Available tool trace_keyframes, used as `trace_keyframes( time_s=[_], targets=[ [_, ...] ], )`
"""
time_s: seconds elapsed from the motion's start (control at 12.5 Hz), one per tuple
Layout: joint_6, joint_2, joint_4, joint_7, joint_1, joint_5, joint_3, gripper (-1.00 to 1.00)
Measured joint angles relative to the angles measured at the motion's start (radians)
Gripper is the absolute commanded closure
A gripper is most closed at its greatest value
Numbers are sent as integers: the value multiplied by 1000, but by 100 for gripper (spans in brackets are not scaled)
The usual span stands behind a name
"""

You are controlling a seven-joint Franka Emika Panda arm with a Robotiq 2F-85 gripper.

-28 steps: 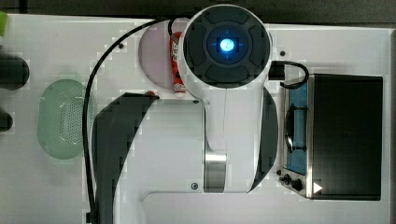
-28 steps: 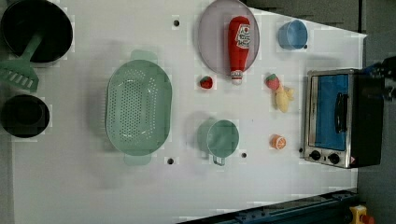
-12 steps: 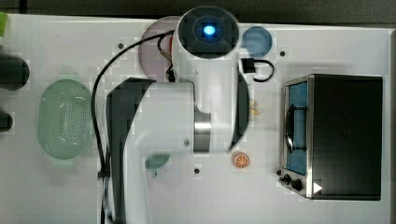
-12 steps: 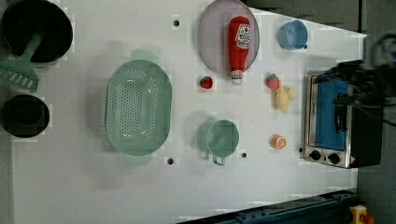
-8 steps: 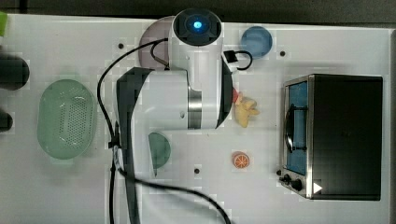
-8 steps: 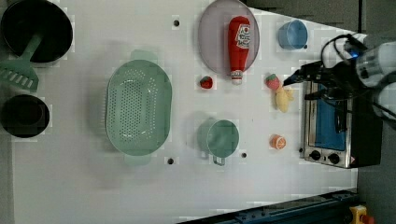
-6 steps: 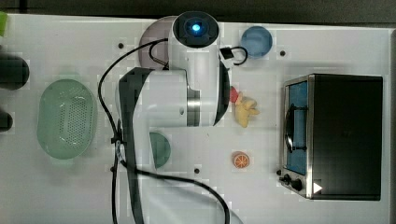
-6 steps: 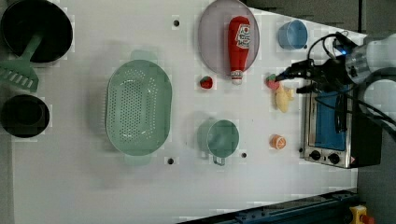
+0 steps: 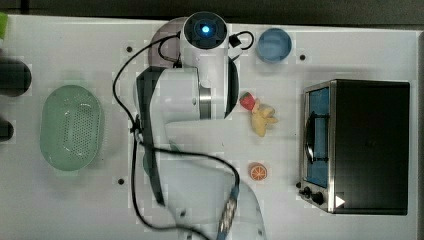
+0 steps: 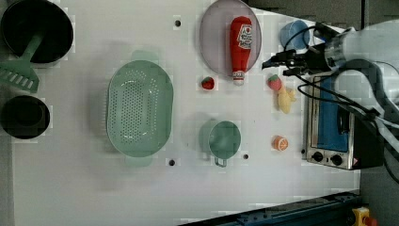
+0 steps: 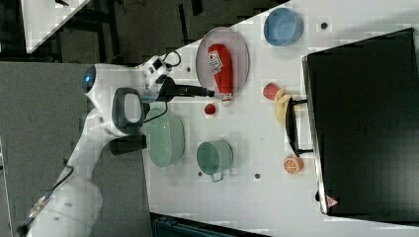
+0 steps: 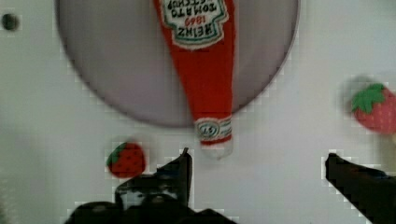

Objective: Pick ketchup from plate and place it on table.

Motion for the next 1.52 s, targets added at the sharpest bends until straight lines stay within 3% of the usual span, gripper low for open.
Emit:
trace_keyframes(
  time_s=[0.4, 0.64, 1.2, 1.28, 1.52],
  targets=[
    [40, 175, 88, -31, 8, -45, -1, -100],
    [155, 240, 109, -42, 18, -65, 2, -100],
    [286, 294, 122, -44, 36, -70, -3, -100],
    [302, 295, 122, -44, 35, -72, -2, -92],
    [327, 298, 122, -44, 29, -63, 2, -20]
  ],
)
